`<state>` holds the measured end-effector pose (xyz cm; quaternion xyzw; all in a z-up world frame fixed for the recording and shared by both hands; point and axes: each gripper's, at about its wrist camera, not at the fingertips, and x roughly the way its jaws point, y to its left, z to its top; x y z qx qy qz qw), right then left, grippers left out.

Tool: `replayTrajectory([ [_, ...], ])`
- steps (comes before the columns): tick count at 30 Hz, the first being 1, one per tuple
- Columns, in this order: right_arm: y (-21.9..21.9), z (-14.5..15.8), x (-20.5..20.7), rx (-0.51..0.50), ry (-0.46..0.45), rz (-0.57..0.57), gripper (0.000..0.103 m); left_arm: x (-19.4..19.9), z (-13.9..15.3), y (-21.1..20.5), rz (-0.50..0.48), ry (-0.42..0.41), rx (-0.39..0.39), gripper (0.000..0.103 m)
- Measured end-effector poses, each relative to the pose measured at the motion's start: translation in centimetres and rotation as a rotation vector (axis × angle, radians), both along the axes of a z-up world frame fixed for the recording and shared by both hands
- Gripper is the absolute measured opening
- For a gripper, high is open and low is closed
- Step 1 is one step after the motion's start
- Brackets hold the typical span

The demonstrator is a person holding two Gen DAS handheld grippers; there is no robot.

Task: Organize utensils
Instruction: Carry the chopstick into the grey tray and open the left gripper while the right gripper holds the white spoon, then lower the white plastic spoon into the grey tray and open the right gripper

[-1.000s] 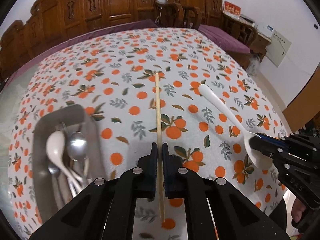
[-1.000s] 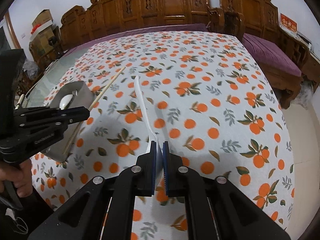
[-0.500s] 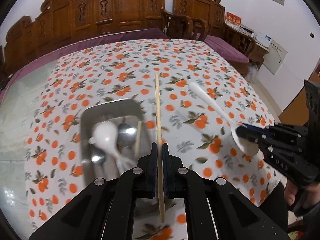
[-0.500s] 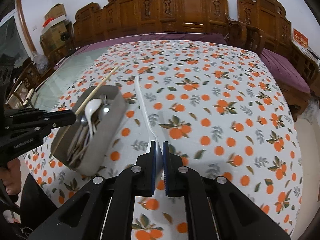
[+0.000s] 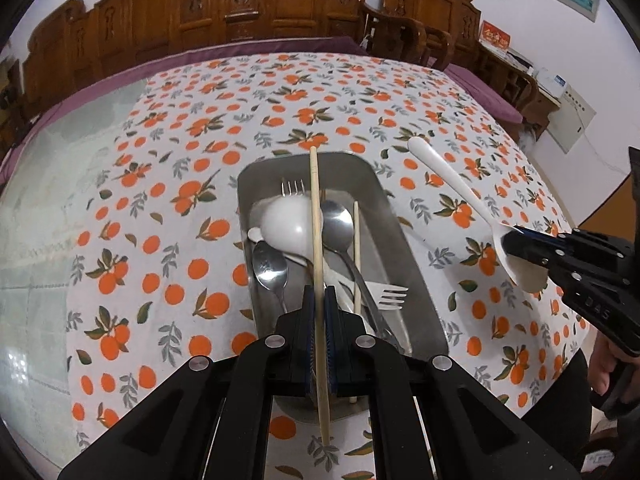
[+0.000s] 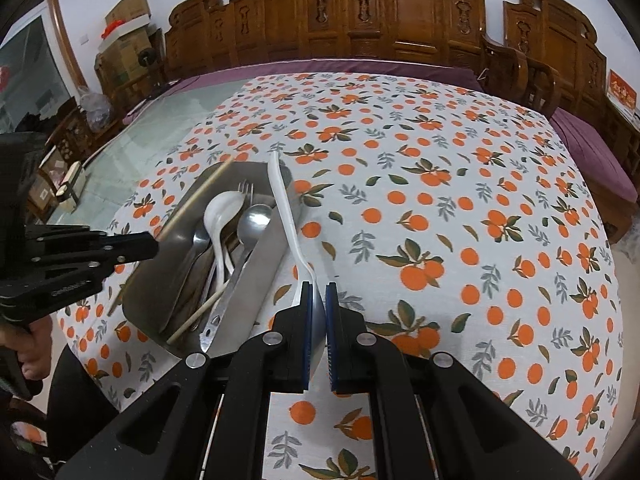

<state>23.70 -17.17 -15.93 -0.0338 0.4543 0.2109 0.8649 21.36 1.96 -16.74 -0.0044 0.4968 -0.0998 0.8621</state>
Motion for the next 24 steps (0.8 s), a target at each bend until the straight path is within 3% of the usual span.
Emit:
replayTrajectory([
  [13, 0.9, 0.2, 0.0, 0.012, 0.015, 0.009, 0.008, 2.0, -3.0, -1.0, -0.005, 0.063, -0.017, 0.004],
  [15, 1.4, 0.2, 0.0, 0.016, 0.016, 0.015, 0.007, 2.0, -2.8, -0.9, -0.002, 0.060, -0.014, 0.008],
  [17, 1.9, 0.2, 0.1, 0.028, 0.021, 0.018, 0.007, 1.8, -2.5, -0.6, 0.006, 0.049, -0.013, 0.019],
  [24, 4.7, 0.0, 0.1, 0.065, 0.046, 0.026, 0.008, 0.1, -0.3, 1.3, 0.047, -0.012, -0.010, 0.024],
])
